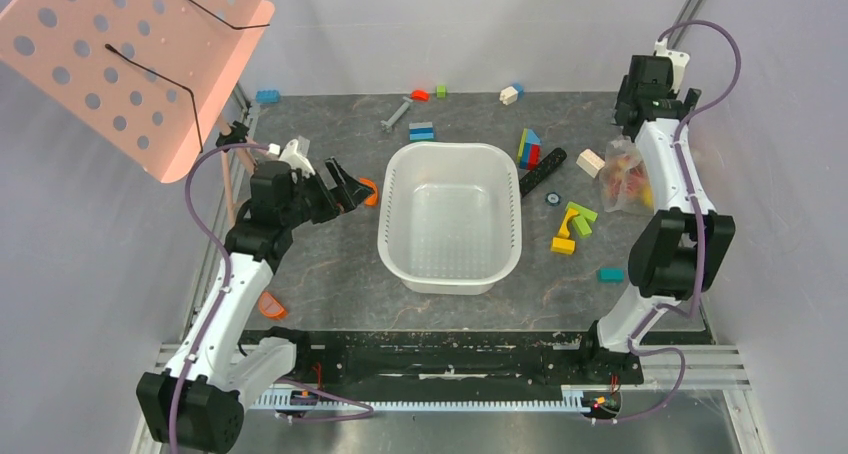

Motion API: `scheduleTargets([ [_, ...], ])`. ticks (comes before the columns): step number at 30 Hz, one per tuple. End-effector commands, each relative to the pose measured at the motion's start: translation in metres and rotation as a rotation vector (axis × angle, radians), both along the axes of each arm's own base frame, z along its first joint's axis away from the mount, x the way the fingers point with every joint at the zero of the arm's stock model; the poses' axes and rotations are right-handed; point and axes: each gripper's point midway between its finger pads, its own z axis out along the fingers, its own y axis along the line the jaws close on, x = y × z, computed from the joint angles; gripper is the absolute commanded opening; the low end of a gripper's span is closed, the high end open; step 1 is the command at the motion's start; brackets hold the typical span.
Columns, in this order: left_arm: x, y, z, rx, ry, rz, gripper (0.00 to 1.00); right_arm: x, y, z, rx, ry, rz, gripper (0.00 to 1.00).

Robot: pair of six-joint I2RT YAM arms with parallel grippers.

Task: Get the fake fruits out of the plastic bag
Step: Pick up the plastic bag at the center of the board.

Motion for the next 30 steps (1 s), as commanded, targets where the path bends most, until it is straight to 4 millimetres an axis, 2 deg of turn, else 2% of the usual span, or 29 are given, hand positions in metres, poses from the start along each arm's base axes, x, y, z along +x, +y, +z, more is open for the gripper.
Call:
scheduleTargets([
  [1,0.003,-0.01,0.019,0.004,-0.043,-0.08,1.0,0.016,-0.002,-0.009,0.044,0.012,0.029,0.98],
  [11,0.005,-0.015,0.015,0.001,-0.017,-0.114,1.0,0.027,-0.02,-0.078,0.12,0.099,-0.022,0.98],
  [18,0.008,-0.017,0.012,-0.004,0.001,-0.123,1.0,0.024,-0.036,-0.111,0.163,0.1,-0.084,0.98],
  [23,0.012,-0.019,0.011,-0.012,0.004,-0.125,1.0,0.025,-0.037,-0.131,0.194,0.116,-0.09,0.99],
  [28,0.016,-0.02,0.009,-0.011,0.01,-0.129,1.0,0.024,-0.036,-0.145,0.218,0.122,-0.085,0.83],
  [30,0.018,-0.021,0.007,-0.012,0.016,-0.133,1.0,0.024,-0.036,-0.149,0.23,0.122,-0.081,0.71],
])
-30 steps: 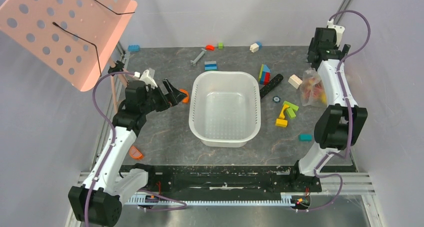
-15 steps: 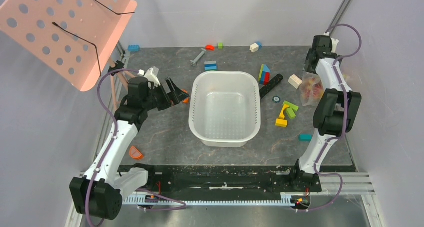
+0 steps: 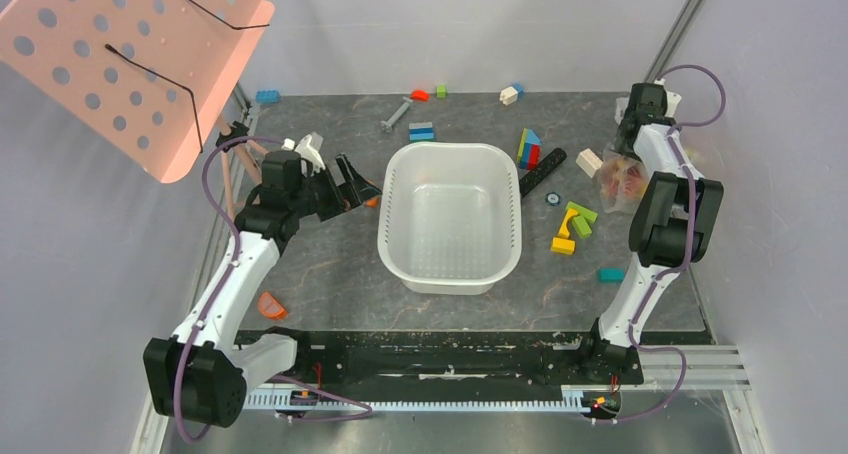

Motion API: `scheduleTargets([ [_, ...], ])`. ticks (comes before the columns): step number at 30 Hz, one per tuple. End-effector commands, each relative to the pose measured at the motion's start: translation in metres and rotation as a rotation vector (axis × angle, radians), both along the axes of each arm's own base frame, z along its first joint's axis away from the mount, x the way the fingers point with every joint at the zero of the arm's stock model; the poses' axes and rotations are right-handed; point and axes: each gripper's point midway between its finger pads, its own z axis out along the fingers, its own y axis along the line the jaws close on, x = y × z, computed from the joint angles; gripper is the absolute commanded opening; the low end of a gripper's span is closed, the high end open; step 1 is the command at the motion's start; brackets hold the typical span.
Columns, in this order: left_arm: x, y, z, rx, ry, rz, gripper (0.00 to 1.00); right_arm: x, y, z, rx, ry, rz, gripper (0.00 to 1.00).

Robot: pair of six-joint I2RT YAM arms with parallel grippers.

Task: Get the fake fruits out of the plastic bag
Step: Pick up the plastic bag at the center of the board.

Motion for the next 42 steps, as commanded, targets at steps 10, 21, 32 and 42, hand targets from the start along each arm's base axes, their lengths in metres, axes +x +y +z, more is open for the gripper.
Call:
scheduleTargets([
  [10,0.015,-0.022,0.02,0.028,-0.079,-0.115,1.0,-0.004,0.017,0.006,0.073,-0.118,0.1,0.09],
  [21,0.027,-0.026,-0.018,0.343,0.002,-0.114,1.0,-0.04,0.046,0.052,0.094,-0.247,0.209,0.0],
  [32,0.038,-0.032,-0.047,0.472,0.061,-0.048,0.96,-0.059,0.067,0.158,0.062,-0.506,0.294,0.0],
  [42,0.054,-0.056,-0.054,0.419,0.047,-0.102,0.75,-0.083,0.075,0.222,0.012,-0.638,0.32,0.0],
])
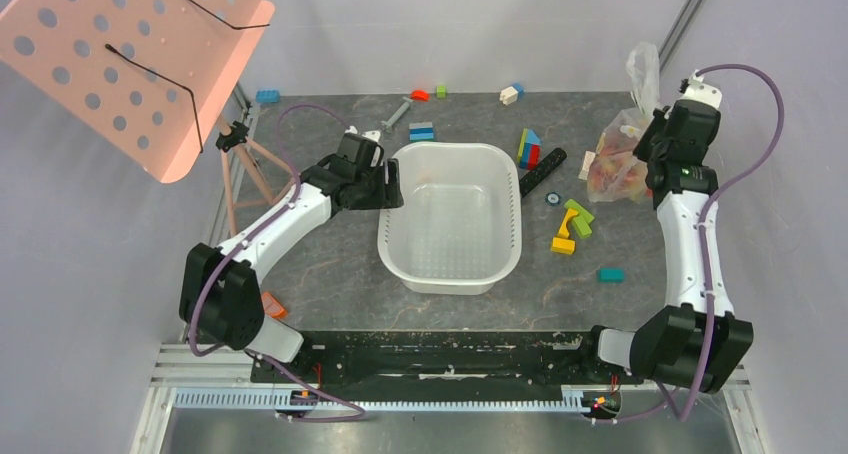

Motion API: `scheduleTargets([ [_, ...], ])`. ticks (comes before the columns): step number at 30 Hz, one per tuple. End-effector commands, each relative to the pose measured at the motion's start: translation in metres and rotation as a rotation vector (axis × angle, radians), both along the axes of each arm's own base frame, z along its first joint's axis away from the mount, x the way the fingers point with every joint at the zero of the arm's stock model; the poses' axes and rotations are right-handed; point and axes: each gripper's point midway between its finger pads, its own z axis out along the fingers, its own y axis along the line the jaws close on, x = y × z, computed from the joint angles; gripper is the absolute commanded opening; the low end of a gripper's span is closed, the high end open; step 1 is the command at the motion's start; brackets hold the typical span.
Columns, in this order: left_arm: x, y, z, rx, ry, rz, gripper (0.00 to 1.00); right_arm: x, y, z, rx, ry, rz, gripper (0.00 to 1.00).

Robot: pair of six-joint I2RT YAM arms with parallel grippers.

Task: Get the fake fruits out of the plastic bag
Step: Pick up the plastic bag at the center of the board.

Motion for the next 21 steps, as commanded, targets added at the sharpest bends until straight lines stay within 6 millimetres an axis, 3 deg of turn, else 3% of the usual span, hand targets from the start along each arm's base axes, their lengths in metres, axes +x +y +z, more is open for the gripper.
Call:
scheduleTargets([
  [1,0.022,-0.019,0.016,-0.052,-0.062,-0.037,0.72,-0.005,0.006,0.07,-0.034,-0.192,0.021,0.0],
  [11,0.034,-0.036,0.011,-0.084,-0.04,-0.079,0.36,-0.012,0.015,0.076,-0.02,-0.214,0.054,0.0],
  [17,0.055,-0.045,0.034,-0.104,-0.083,-0.077,0.1,-0.009,0.021,0.076,0.018,-0.235,0.073,0.0],
  [21,0.075,-0.052,0.06,-0.139,-0.11,-0.076,0.05,-0.009,0.022,0.08,0.032,-0.252,0.066,0.0],
])
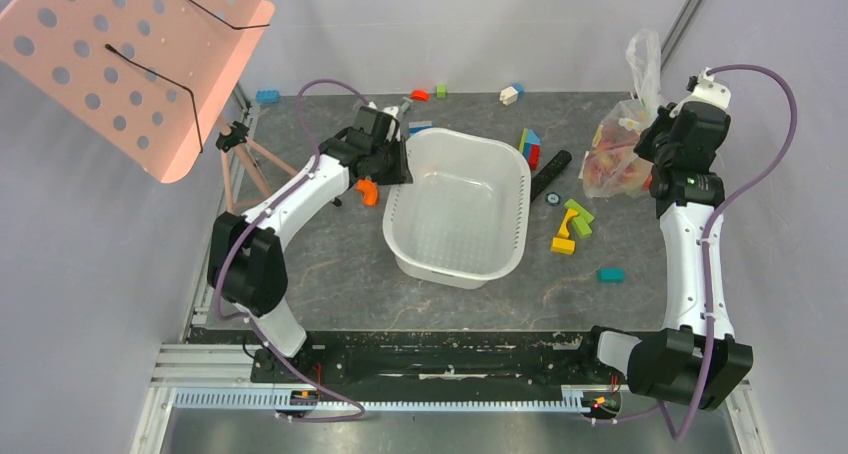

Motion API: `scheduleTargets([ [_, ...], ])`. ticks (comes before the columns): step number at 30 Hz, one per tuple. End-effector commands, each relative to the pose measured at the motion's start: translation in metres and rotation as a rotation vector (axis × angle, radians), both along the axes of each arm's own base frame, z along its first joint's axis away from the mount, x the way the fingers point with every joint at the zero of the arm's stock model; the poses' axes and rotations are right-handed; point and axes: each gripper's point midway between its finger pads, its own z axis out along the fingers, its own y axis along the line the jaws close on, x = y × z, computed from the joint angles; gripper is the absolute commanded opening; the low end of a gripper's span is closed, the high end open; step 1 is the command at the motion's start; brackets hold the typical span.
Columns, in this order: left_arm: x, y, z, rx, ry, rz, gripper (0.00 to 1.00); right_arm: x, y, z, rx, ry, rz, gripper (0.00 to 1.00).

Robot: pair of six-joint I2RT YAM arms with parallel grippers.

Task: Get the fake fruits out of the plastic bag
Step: Pick up the plastic bag at the center of the board.

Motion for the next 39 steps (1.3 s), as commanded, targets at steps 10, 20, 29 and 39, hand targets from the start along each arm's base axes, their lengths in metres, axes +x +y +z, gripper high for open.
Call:
scheduleTargets([
  [10,0.097,0.007,0.087,-0.245,-0.133,0.09,0.02,0.0,0.009,0.05,0.012,-0.164,0.024,0.0],
  [20,0.133,0.007,0.066,-0.419,-0.094,0.198,0.02,-0.001,0.019,0.043,0.047,-0.162,0.068,0.0],
  [29,0.148,-0.011,0.039,-0.452,-0.055,0.196,0.07,-0.011,0.041,0.053,0.053,-0.193,0.178,0.0],
  [39,0.152,-0.018,0.032,-0.476,-0.046,0.169,0.49,-0.025,0.073,0.092,0.026,-0.246,0.299,0.0],
])
